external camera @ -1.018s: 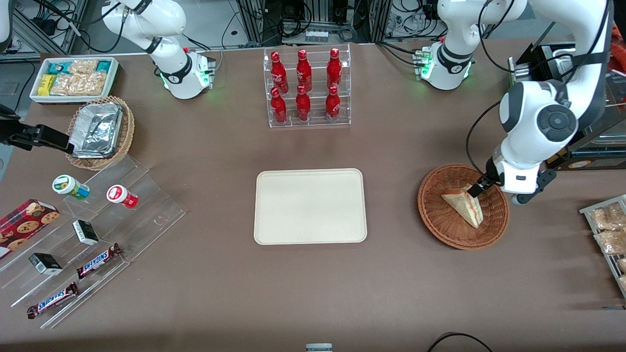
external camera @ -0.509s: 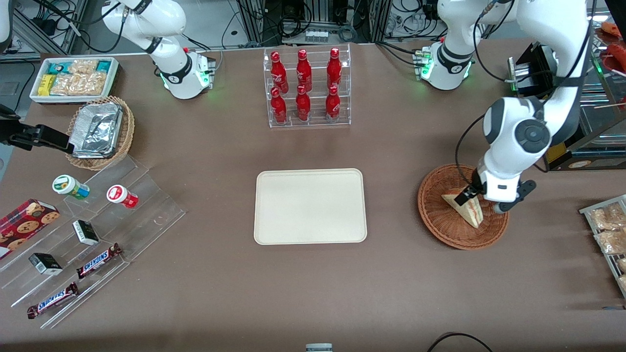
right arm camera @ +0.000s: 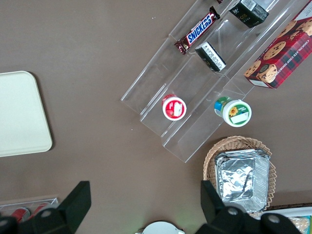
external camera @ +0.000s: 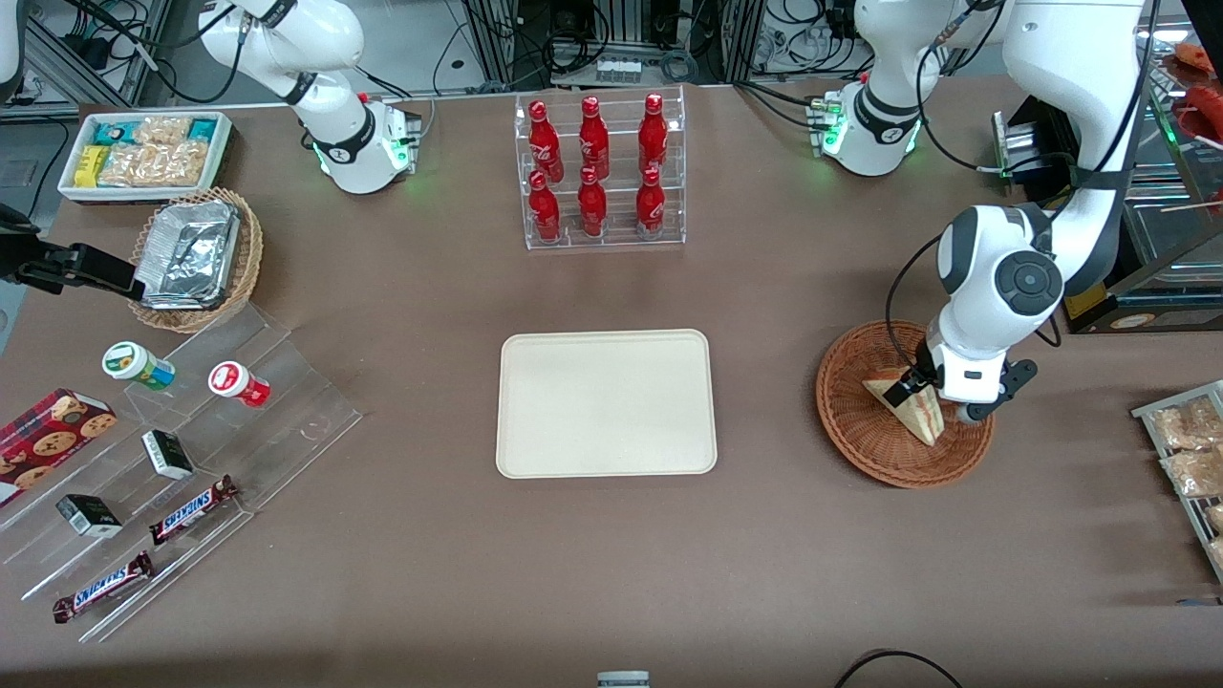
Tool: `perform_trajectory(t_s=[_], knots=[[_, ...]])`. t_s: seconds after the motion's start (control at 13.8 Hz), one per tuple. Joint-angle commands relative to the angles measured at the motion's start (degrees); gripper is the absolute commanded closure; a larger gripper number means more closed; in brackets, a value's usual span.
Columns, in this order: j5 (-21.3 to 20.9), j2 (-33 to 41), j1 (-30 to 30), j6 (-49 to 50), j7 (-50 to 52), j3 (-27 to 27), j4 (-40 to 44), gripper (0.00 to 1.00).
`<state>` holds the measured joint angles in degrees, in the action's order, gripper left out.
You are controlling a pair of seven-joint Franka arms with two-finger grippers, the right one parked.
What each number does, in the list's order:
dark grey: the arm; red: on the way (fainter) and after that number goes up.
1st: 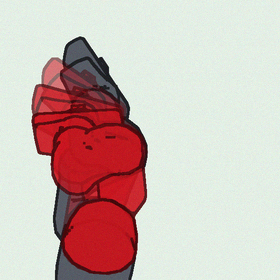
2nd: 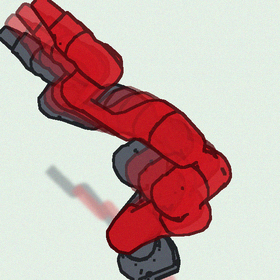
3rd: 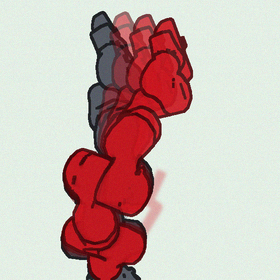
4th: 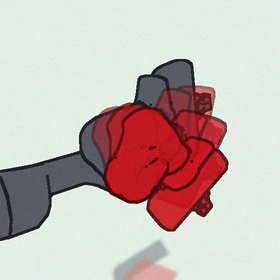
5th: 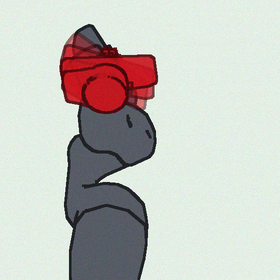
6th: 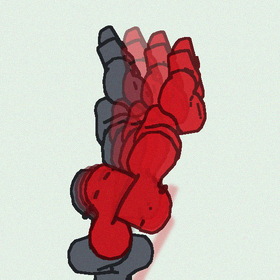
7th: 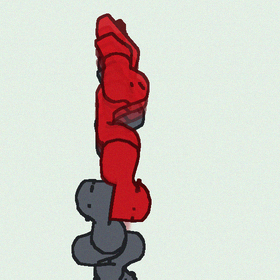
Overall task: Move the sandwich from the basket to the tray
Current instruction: 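Lower the left gripper and close it on the wrapped sandwich, then lift the sandwich and carry it with the left gripper over the cream tray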
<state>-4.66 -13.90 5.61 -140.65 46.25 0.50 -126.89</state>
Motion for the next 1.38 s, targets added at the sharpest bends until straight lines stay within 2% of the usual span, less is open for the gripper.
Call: perform_trajectory(t_s=[0.0,0.29,0.36,0.51,0.58,0.87,1.02,1.31], knots=[[-0.9,-1.1,0.4,-1.4,1.0,-0.2,0.1,0.06],[-0.9,-0.8,0.5,-1.2,1.2,-0.3,-1.4,0.07],[-0.9,-0.8,0.4,-1.2,1.2,-0.3,-1.3,0.28],[-0.9,-1.0,0.4,-1.2,1.1,-0.3,-0.9,0.94],[-0.9,-0.8,0.4,-1.1,0.9,-0.3,-0.9,1.00],[-1.5,1.1,0.5,1.1,0.2,-0.2,-0.3,1.00],[-4.1,3.3,1.1,11.6,-1.0,0.3,4.2,1.00],[-3.6,4.5,7.4,30.2,-2.5,2.4,17.1,1.00]])
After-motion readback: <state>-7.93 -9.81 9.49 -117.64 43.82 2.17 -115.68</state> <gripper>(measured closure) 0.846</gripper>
